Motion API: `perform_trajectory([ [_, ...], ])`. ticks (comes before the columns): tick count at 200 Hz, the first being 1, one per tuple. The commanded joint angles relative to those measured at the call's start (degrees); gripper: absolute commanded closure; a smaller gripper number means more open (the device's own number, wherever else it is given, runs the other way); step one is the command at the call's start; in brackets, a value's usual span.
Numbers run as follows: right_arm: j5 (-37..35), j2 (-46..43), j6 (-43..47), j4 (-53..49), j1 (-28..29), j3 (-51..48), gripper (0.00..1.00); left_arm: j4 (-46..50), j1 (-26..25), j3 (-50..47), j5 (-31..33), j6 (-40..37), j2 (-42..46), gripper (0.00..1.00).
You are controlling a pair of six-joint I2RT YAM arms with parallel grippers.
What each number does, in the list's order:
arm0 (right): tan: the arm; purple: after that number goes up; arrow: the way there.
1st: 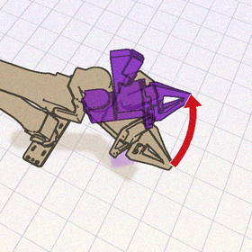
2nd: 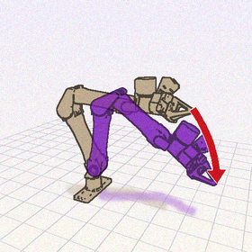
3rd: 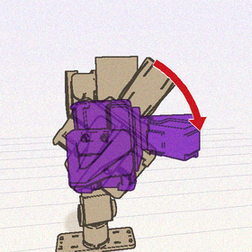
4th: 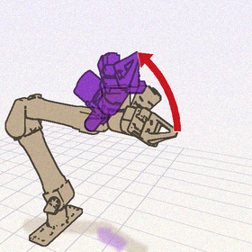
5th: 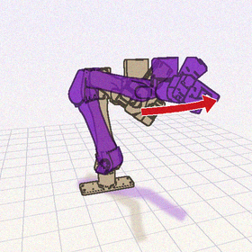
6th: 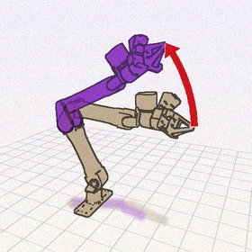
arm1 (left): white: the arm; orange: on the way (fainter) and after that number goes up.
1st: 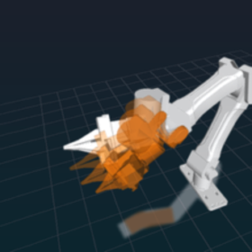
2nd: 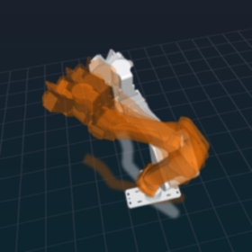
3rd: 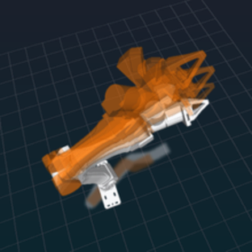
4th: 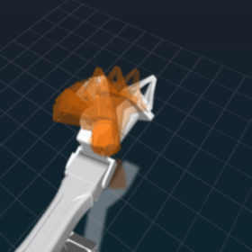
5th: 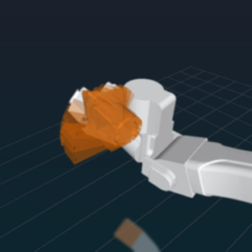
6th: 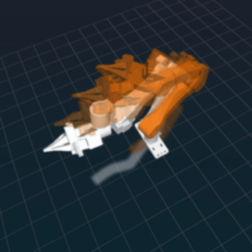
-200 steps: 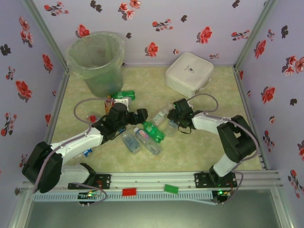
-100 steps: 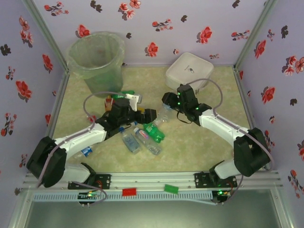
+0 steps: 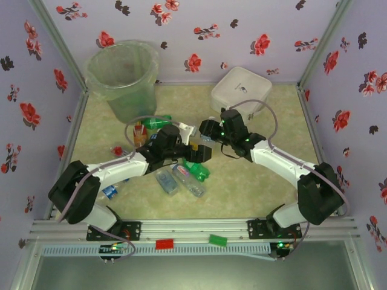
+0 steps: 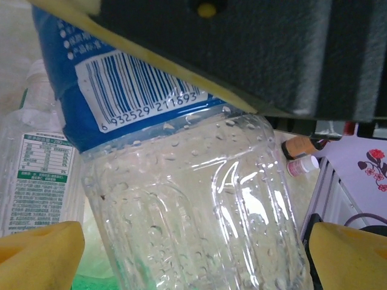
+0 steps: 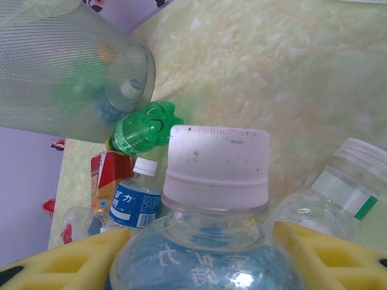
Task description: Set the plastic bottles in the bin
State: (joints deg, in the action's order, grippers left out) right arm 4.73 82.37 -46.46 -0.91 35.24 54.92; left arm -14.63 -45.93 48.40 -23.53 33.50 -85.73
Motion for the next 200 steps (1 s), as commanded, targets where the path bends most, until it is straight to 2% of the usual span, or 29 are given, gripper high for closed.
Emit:
perform_trajectory([
  [1,0.1,-1.9,0.8,3.4,0.6,-0.2,0.54,-1.8,-0.5,1.7,-2.9,0.4,-1.3,0.07],
  [36,-0.1,-1.9,0.8,4.5,1.0,-0.5,0.54,-3.6,-0.5,1.4,-3.6,1.4,-2.2,0.22],
  [51,-0.2,-1.9,0.8,4.3,1.0,-0.5,0.53,-4.0,-0.5,1.2,-3.4,1.7,-2.1,0.32],
  [63,-0.2,-2.1,0.9,4.2,1.0,-0.5,0.50,-4.0,-0.5,1.2,-3.2,1.7,-2.0,0.43],
  [73,-0.2,-2.3,1.2,3.9,1.0,-0.4,0.43,-4.0,-0.5,1.3,-3.1,1.7,-2.0,0.49],
  [92,-1.2,-3.3,2.8,1.0,0.6,0.9,0.15,-3.4,-0.5,1.1,-1.7,1.7,-1.3,0.49],
  [112,-2.8,-5.2,5.1,-4.0,-0.4,3.2,0.01,-2.3,0.0,0.4,0.6,1.2,0.1,0.50],
  [158,-7.2,-11.6,7.6,-10.6,-4.5,3.3,0.00,4.6,3.0,0.5,5.4,-2.3,6.0,0.51],
  [200,-10.3,-14.4,6.5,-9.9,-5.4,-1.3,0.00,18.1,7.1,9.1,12.0,-11.2,10.2,0.51],
])
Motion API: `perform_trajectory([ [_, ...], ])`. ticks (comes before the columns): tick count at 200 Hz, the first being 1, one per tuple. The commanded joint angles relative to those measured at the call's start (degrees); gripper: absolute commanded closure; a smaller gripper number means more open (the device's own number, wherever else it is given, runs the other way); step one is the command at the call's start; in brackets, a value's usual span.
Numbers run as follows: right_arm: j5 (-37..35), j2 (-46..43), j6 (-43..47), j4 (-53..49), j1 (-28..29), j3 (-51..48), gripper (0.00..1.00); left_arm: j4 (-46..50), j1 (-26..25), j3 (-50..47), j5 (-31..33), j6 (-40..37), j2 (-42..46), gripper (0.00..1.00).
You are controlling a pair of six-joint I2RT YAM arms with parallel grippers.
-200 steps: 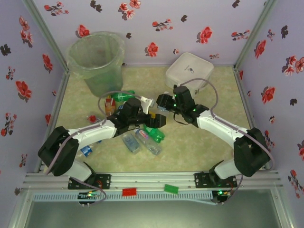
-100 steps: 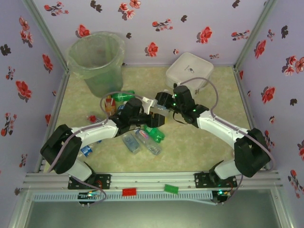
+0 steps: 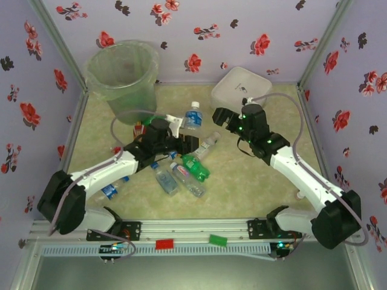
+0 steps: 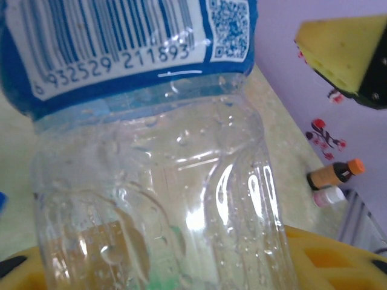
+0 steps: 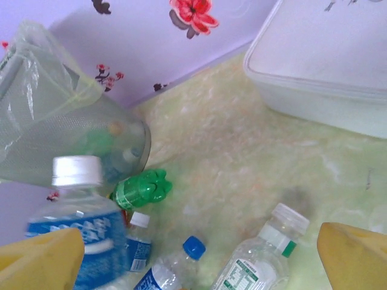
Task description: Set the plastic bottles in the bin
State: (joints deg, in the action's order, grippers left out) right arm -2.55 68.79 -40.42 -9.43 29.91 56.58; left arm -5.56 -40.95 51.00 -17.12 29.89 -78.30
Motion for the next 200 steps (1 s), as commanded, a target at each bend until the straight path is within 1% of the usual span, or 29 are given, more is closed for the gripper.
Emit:
perform_trajectory([
  [1,-3.1,-0.8,0.4,-1.3,-0.1,-3.2,0.00,9.4,2.2,6.8,5.8,-7.9,2.8,0.51],
  [26,-1.2,0.0,-2.8,1.8,-0.1,-6.5,0.00,16.2,6.5,14.3,9.5,-12.1,3.3,0.52],
  [49,1.4,1.8,-5.7,5.4,-0.1,-9.3,0.00,20.2,12.1,21.3,10.8,-15.0,2.6,0.52],
  [69,2.8,2.9,-6.4,5.9,0.0,-10.1,0.00,24.9,17.3,29.6,12.2,-17.6,0.0,0.52],
  [88,2.8,2.9,-6.3,5.7,0.0,-10.8,0.00,30.9,21.3,39.6,14.6,-20.4,-4.2,0.52],
  [113,2.5,2.5,-5.4,4.6,0.0,-11.0,0.00,38.8,25.0,52.4,18.4,-24.4,-11.6,0.52],
  [124,2.3,2.3,-5.0,4.2,0.0,-11.0,0.00,41.4,26.4,56.5,19.9,-25.8,-15.1,0.52],
  [154,2.0,1.5,-4.3,3.3,0.0,-11.0,0.00,50.0,29.8,70.2,21.1,-27.1,-25.8,0.52],
  [171,1.8,0.8,-4.0,3.0,0.0,-11.5,0.00,53.8,31.2,75.2,21.4,-26.7,-30.5,0.52],
  [200,1.2,-0.1,-3.7,2.3,0.0,-12.3,0.00,56.8,32.8,79.0,23.7,-26.3,-36.1,0.51],
])
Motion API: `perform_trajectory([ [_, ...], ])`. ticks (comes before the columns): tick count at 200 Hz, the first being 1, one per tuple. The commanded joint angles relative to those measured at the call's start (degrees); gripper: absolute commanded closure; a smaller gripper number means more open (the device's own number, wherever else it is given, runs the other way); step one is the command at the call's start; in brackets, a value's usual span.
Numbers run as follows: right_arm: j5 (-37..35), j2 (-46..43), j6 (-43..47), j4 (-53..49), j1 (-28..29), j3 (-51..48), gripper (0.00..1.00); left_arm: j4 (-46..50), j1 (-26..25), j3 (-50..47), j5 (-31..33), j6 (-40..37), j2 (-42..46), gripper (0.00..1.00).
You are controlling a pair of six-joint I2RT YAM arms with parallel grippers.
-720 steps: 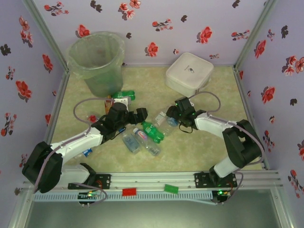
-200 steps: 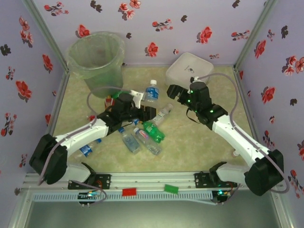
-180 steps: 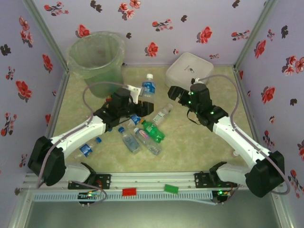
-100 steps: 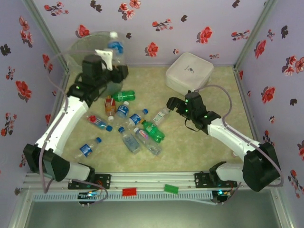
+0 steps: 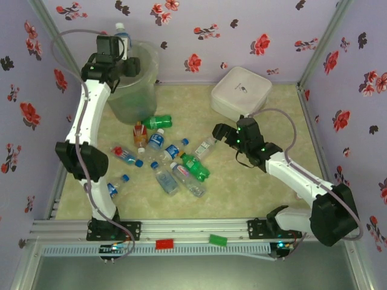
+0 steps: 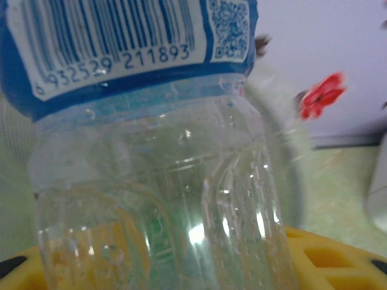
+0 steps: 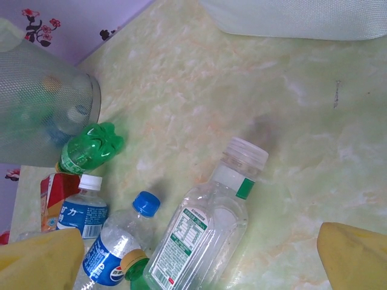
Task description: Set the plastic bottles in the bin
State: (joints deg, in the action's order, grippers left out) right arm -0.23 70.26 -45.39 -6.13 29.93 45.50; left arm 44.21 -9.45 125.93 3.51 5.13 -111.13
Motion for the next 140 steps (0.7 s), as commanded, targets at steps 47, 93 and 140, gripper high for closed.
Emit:
perform_trajectory([
  [47,-1.0,-1.8,1.8,-2.2,-0.1,-1.2,0.00,8.0,2.3,5.8,3.6,-0.7,-7.0,0.37],
  [93,-1.0,-1.9,1.7,-2.5,-0.1,-1.0,0.00,8.0,2.2,6.1,4.1,-0.2,-6.1,0.10],
  [140,-0.7,0.1,0.4,-1.4,0.0,-0.9,0.00,3.9,1.1,1.2,2.6,1.5,2.2,0.03],
])
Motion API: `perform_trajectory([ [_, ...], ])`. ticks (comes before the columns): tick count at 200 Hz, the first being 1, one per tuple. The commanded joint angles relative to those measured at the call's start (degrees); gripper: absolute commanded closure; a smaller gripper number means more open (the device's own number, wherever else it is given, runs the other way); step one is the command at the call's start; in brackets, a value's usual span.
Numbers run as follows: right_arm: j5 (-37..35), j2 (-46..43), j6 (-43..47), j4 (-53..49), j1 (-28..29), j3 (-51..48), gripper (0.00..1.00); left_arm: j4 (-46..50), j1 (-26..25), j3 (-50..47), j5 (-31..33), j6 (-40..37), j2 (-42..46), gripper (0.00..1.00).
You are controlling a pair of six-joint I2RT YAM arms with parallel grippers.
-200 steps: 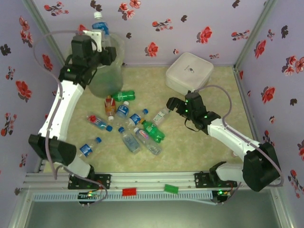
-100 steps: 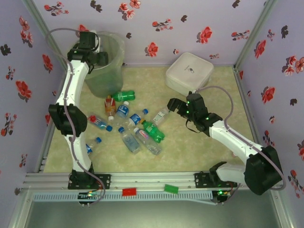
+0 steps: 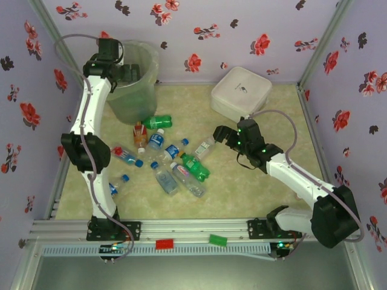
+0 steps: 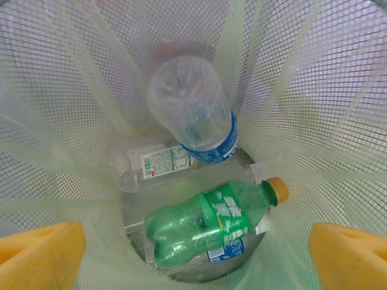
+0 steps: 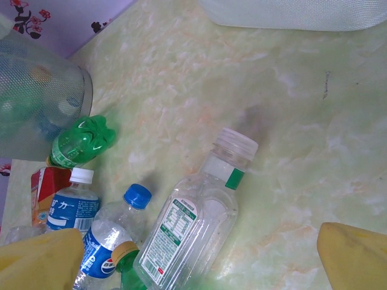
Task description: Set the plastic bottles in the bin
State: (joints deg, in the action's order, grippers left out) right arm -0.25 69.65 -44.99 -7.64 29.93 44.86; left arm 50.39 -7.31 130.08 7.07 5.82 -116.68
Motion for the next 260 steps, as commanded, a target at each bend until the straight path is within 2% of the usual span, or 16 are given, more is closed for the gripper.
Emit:
perform_trajectory([
  [1,-0.7,0.9,-0.1,0.2,0.0,-0.3,0.00,-2.6,-1.1,-3.3,-1.1,0.8,8.1,0.03],
  [25,-0.5,4.6,-2.3,2.2,0.3,-0.2,0.00,-13.4,-3.4,-17.4,-4.7,3.1,18.6,0.00],
  [70,2.4,15.2,-5.9,5.5,2.9,4.1,0.00,-47.9,-6.7,-58.4,-11.7,15.3,41.6,0.00],
  [104,3.4,23.5,-11.2,5.3,4.9,8.5,0.00,-56.5,-10.3,-75.7,-11.5,21.2,51.7,0.00],
  [130,2.2,27.4,-14.8,6.0,5.2,9.4,0.00,-57.9,-15.0,-85.0,-10.3,23.7,57.4,0.00],
  [158,0.3,30.0,-15.7,4.7,5.7,11.7,0.00,-60.3,-18.4,-94.6,-9.8,30.4,59.9,0.00],
  [191,-0.6,32.8,-15.7,4.4,6.3,14.1,0.06,-69.9,-21.1,-104.6,-9.8,38.9,58.8,0.00],
  [226,-0.2,36.0,-16.0,5.6,7.1,15.8,0.16,-73.3,-23.4,-106.0,-9.7,40.4,54.2,0.00],
  [260,-3.6,37.0,-16.4,4.7,8.1,15.5,0.18,-73.4,-24.1,-105.0,-9.6,39.7,51.2,0.00],
])
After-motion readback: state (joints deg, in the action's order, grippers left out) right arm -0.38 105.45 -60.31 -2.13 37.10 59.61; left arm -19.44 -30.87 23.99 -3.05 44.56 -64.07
